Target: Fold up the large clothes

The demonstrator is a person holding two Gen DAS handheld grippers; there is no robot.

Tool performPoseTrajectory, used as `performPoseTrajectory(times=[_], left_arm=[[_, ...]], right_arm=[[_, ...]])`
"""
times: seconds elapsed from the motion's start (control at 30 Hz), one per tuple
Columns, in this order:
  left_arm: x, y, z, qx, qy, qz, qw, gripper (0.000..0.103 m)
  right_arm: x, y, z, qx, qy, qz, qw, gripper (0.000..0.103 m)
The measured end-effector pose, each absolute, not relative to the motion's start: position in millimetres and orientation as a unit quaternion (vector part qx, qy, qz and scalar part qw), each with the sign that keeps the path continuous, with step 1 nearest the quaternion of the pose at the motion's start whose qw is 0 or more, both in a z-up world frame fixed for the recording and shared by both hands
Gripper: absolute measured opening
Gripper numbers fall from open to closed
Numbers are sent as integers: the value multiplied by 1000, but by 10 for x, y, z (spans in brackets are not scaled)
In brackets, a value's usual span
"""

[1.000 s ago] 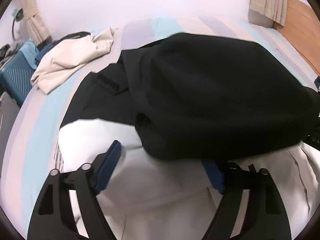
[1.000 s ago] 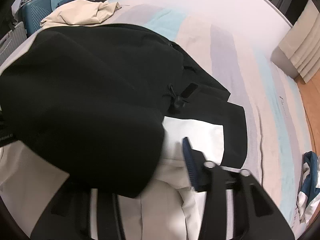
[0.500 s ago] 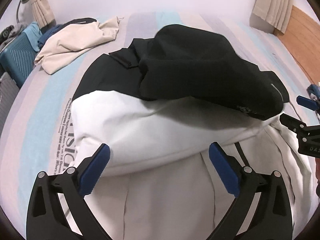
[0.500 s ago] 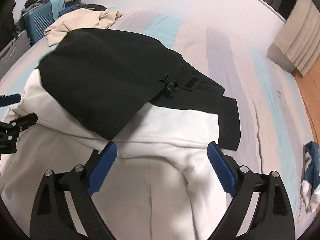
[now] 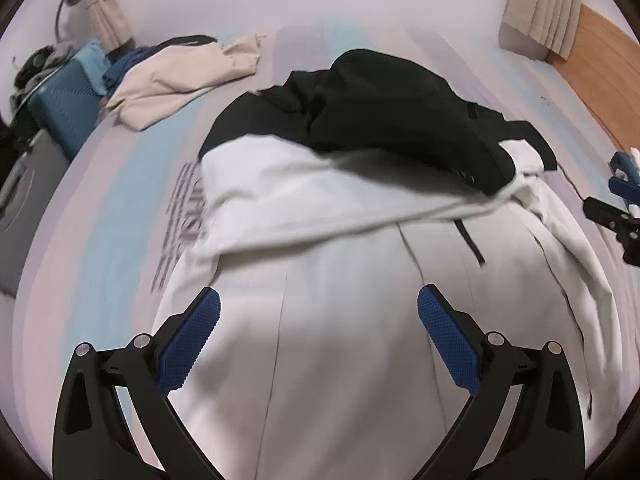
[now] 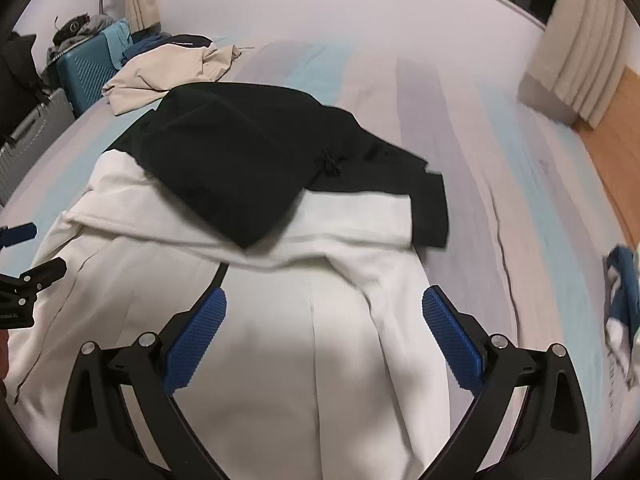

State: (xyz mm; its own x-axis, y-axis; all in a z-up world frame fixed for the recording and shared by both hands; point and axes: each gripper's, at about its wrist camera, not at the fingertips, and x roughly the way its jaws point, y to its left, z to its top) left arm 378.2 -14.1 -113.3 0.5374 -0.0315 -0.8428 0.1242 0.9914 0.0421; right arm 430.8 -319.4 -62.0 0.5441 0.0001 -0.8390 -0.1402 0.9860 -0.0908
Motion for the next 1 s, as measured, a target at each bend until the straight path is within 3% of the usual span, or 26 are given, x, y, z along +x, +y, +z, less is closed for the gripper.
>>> performPoseTrajectory(times=[0.7,1.0], left_arm=[[2253,524,-1446,52,537,-28,842,97],[1873,724,-1602,51,557,-44,828,97]], right_arm=[[2402,-3884,-861,-40,555,46,830,95],[2072,-4261,-1078,16,598,56,799,94]])
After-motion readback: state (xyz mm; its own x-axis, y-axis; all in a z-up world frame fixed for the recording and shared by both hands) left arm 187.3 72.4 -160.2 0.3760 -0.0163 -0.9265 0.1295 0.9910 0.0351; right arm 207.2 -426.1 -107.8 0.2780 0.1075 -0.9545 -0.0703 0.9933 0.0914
